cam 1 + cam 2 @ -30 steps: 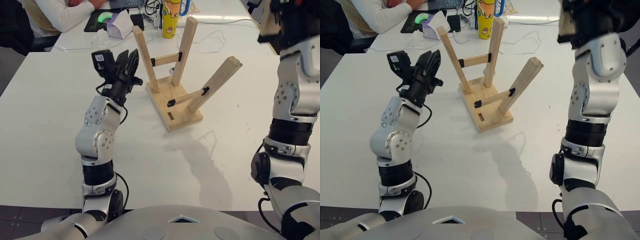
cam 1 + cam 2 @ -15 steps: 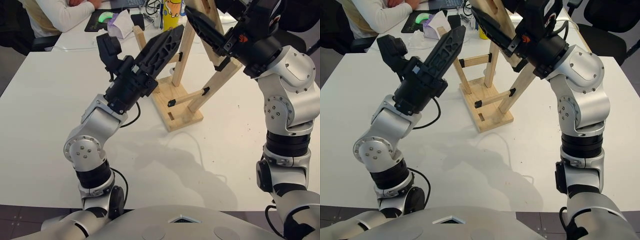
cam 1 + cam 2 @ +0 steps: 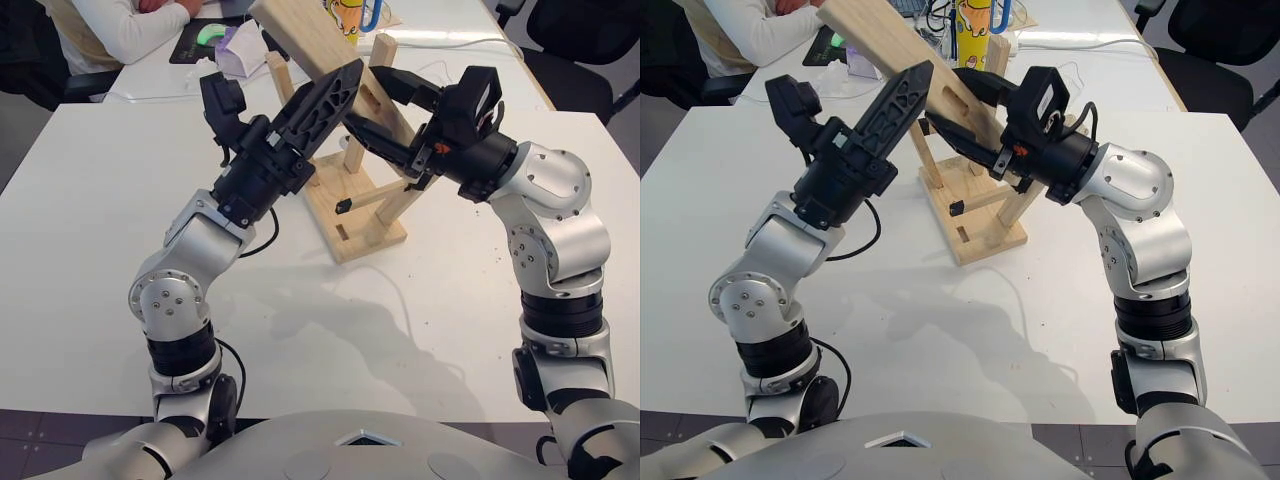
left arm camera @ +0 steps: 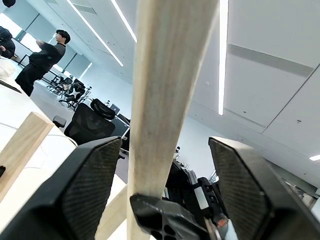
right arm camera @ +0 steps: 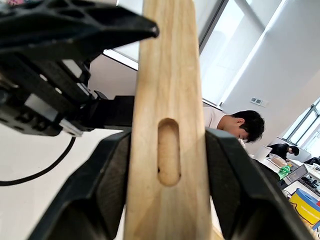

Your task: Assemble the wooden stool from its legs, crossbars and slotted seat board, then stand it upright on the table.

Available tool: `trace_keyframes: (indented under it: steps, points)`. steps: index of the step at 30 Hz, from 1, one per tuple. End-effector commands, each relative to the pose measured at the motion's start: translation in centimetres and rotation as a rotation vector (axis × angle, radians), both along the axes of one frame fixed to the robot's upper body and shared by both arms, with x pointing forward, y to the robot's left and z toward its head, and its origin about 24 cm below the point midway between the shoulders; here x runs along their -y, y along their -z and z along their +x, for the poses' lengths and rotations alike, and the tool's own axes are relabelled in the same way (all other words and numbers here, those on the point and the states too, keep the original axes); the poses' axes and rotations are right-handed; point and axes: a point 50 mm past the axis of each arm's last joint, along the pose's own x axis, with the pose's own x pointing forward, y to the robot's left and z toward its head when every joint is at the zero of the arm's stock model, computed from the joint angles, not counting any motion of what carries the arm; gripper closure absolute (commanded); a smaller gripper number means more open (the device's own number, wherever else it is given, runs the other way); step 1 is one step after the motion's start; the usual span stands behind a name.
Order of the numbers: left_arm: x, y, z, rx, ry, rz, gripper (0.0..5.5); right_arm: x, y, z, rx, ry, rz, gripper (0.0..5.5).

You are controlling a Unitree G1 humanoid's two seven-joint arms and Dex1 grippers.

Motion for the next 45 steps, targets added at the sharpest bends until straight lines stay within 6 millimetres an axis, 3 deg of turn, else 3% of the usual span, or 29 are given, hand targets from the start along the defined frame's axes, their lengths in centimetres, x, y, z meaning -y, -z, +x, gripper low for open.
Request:
trace_keyframes:
  steps: [1, 11, 24, 25, 28, 31, 37, 41, 45]
  points:
    - [-0.3, -0.6, 0.3, 0.017, -0.064, 0.005, 2.79, 0.0, 0.6, -0.3, 0.029, -0.004, -0.068, 3.43]
    - [-0.8, -0.6, 0.6, 0.009, -0.109, -0.007, 4.4, 0.3, 2.0, 0.3, 0.041, 0.056, -0.128, 3.43]
    - [-1.4, -0.2, 1.2, -0.017, -0.158, -0.014, 4.46, 0.0, 2.3, -0.3, -0.058, -0.022, -0.096, 3.43]
    - [-1.5, -0.1, 1.3, -0.022, -0.169, -0.01, 4.46, 0.1, 2.2, -0.3, -0.065, -0.026, -0.089, 3.07]
    - [-1.9, 0.3, 1.7, -0.045, -0.215, 0.005, 4.46, 0.3, 1.4, -0.1, -0.071, -0.009, -0.034, 2.67]
    - [-2.6, 1.0, 2.4, -0.081, -0.286, 0.045, 4.46, 0.7, 0.5, 0.6, -0.075, 0.035, 0.039, 2.6]
    - [-4.2, 1.6, 3.5, -0.125, -0.406, 0.065, 4.46, 4.4, -1.6, 4.2, -0.086, 0.405, 0.292, 2.6]
    - [-4.6, 1.6, 3.7, -0.132, -0.435, 0.07, 4.46, 7.8, -2.7, 5.4, -0.215, 0.598, 0.595, 2.6]
    - [-5.1, 1.8, 3.6, -0.142, -0.47, 0.077, 4.46, 10.7, -1.6, 5.6, -0.307, 0.748, 0.675, 2.6]
